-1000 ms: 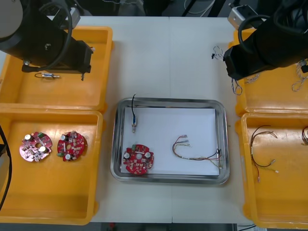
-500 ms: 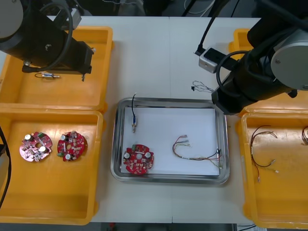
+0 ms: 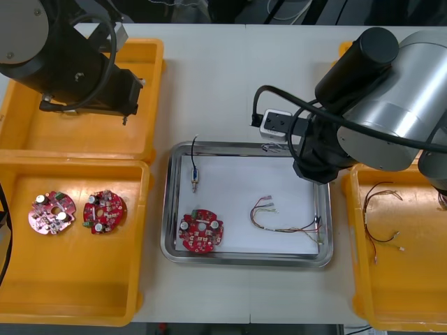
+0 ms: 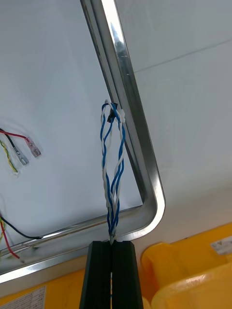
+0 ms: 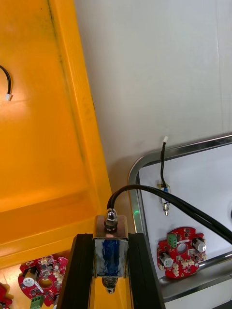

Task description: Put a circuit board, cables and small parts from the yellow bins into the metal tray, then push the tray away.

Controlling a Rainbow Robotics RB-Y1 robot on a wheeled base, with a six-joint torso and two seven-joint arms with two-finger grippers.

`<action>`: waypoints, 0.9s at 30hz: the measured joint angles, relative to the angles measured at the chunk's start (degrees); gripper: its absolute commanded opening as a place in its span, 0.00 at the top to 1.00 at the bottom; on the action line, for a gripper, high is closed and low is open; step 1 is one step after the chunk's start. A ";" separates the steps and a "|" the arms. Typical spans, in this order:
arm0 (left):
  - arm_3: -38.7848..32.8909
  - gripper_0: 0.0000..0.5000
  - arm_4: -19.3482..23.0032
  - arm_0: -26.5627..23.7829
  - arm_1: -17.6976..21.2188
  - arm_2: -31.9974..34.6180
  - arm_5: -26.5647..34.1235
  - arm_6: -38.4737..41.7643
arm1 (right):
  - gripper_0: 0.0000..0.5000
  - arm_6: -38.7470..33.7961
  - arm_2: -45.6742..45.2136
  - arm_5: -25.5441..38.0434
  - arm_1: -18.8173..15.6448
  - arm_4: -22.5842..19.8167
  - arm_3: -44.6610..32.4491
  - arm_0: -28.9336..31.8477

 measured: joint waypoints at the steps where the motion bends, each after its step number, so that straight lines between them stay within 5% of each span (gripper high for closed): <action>1: 0.00 1.00 0.15 0.00 0.05 -0.01 0.00 0.21 | 1.00 1.63 0.51 -0.83 0.03 0.31 0.35 0.00; 27: -0.05 1.00 2.72 0.00 1.04 -0.01 0.00 3.27 | 1.00 7.32 7.72 -16.55 1.82 2.57 17.17 2.01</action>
